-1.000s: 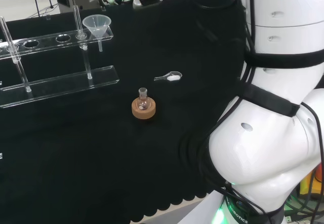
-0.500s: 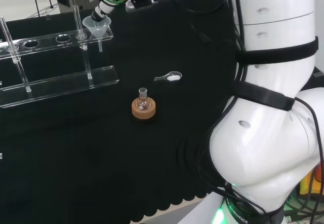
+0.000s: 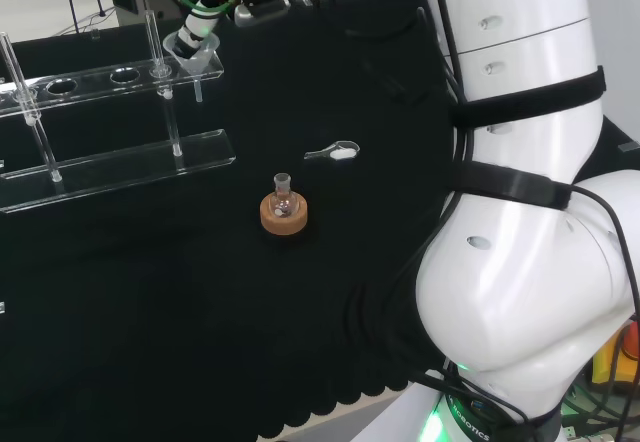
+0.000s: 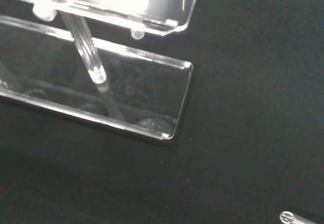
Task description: Pick up the funnel from the transparent funnel stand.
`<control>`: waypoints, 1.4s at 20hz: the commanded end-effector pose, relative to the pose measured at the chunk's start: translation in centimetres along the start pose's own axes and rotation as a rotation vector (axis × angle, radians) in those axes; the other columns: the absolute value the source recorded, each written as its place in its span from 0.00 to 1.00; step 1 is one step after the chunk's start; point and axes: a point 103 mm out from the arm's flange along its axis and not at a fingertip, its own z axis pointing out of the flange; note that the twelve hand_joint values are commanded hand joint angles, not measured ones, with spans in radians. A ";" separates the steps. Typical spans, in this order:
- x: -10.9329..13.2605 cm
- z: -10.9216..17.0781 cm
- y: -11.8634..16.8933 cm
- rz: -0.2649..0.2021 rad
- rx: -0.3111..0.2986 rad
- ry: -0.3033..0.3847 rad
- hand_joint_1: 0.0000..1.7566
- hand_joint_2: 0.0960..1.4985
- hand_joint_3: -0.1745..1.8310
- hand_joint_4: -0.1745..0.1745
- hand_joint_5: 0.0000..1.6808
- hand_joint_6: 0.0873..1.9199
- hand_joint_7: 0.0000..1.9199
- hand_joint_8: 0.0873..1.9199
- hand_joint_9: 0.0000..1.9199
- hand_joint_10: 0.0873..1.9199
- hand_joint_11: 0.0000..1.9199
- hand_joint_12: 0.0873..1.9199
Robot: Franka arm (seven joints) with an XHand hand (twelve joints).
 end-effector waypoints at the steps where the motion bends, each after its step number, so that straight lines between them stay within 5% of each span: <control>1: 1.0 0.3 0.1 -0.009 0.028 -0.048 0.31 0.47 0.18 0.31 0.06 0.00 0.00 0.29 0.15 0.38 0.17 0.74; 10: 1.7 0.3 0.3 0.013 0.012 -0.139 0.37 0.46 0.19 0.29 0.08 0.00 0.00 0.33 0.17 0.37 0.18 0.73; 20: 1.5 0.5 1.3 0.012 0.031 -0.147 0.41 0.40 0.30 0.29 0.08 0.00 0.00 0.34 0.18 0.36 0.19 0.72; 25: 1.8 0.5 1.7 0.008 0.043 -0.163 0.41 0.37 0.36 0.27 0.11 0.00 0.03 0.35 0.26 0.33 0.19 0.72; 28: 2.0 0.4 1.9 0.007 0.046 -0.179 0.42 0.36 0.38 0.27 0.17 0.00 0.13 0.35 0.33 0.30 0.19 0.71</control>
